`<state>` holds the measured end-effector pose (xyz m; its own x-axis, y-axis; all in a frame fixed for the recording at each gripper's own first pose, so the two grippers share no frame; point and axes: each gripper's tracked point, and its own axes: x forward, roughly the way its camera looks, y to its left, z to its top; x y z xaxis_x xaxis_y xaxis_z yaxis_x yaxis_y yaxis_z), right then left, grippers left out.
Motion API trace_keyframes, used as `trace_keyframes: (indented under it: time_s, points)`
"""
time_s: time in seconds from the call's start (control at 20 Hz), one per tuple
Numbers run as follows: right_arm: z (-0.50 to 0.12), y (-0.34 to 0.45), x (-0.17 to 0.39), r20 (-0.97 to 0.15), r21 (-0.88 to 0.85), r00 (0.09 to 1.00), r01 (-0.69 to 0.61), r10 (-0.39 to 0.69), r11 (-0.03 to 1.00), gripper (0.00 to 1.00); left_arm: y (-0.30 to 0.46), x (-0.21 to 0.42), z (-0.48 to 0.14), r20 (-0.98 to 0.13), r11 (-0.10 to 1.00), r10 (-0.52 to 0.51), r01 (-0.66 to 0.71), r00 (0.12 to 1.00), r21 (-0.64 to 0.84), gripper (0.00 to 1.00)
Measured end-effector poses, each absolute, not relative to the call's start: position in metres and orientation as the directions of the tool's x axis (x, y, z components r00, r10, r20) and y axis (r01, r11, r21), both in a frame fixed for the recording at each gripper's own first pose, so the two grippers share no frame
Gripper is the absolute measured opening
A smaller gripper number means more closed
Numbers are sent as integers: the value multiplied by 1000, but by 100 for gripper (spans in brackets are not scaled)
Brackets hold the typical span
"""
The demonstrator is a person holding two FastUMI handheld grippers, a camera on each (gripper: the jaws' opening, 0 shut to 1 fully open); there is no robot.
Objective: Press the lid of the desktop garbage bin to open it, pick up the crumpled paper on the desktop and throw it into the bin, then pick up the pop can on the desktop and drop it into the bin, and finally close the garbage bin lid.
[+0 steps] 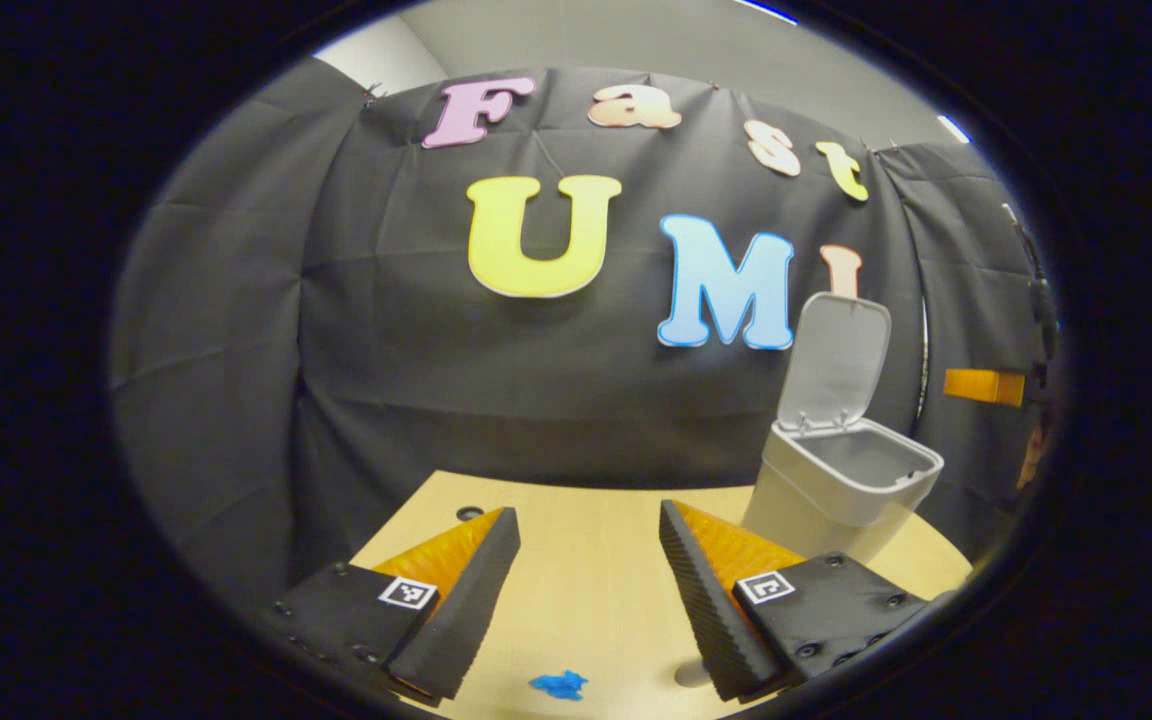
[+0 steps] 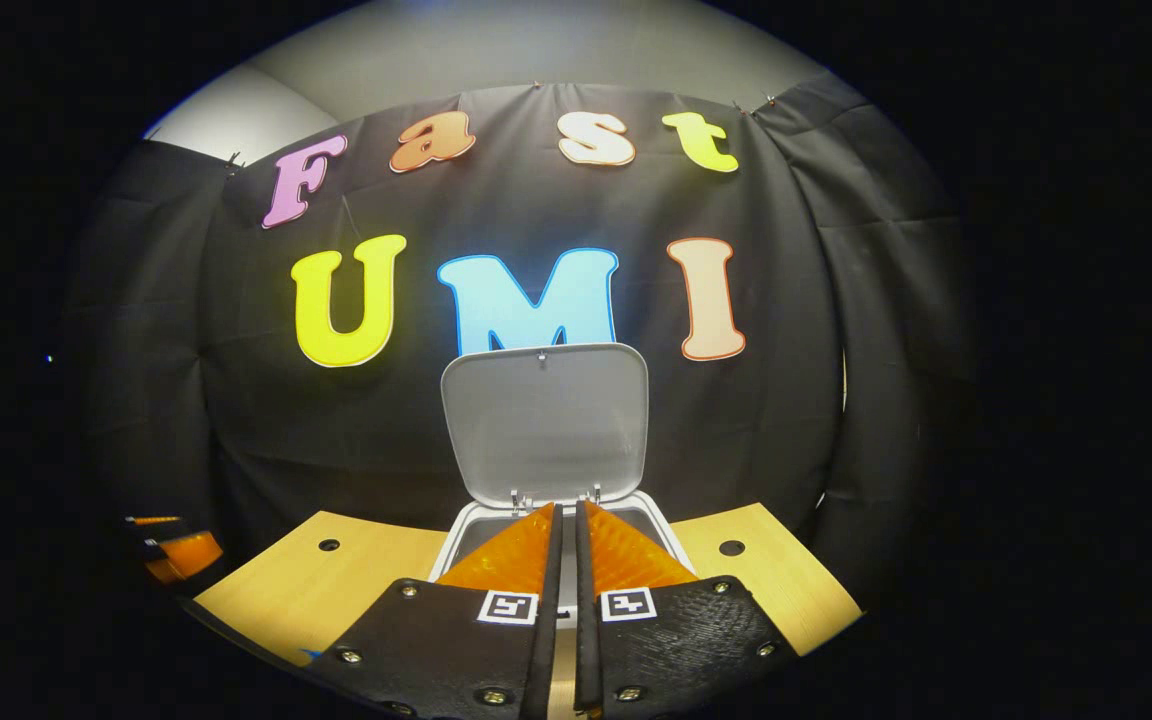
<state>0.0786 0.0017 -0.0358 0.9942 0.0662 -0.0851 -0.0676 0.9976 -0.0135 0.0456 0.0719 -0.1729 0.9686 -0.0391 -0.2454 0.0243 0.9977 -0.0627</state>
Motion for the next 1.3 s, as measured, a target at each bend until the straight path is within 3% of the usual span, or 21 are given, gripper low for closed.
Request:
trace_keyframes:
  time_s: [0.55, 1.2, 1.3]
  points:
    - [-39, -11, 79, -104, 0, 994, -32, 31, 1000, 9, 77, 23, -348, -531, 998, -41, 7, 847, -65, 94]
    - [-54, -3, 85, -163, 10, 986, -44, 45, 999, 9, 87, -2, -462, -719, 998, -36, -10, 694, -59, 95]
    - [-59, -3, 85, -176, 8, 983, -42, 43, 999, 9, 92, -1, -469, -724, 997, -28, -35, 690, -73, 100]
